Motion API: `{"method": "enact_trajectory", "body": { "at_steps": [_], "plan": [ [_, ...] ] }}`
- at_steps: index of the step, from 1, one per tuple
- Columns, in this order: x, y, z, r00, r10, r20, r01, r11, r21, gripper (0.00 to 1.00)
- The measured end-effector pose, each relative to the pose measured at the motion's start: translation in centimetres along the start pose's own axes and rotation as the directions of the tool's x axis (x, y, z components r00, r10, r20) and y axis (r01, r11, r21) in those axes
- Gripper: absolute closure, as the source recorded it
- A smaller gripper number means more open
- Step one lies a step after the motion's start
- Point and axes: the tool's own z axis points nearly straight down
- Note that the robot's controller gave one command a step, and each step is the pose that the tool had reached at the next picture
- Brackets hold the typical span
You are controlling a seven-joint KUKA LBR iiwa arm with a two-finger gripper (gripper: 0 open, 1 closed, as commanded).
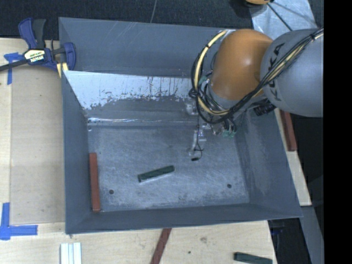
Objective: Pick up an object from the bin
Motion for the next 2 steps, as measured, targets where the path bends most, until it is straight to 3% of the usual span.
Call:
{"method": "enact_trajectory", "body": {
  "at_steps": [1,2],
  "plan": [
    [0.9,2.4,2.9,0.995,-0.104,0.007,0.104,0.995,0.003,0.00],
    [4.8,3.8,7.6,0.973,-0.232,-0.001,0.232,0.973,-0.001,0.00]
  ]
}}
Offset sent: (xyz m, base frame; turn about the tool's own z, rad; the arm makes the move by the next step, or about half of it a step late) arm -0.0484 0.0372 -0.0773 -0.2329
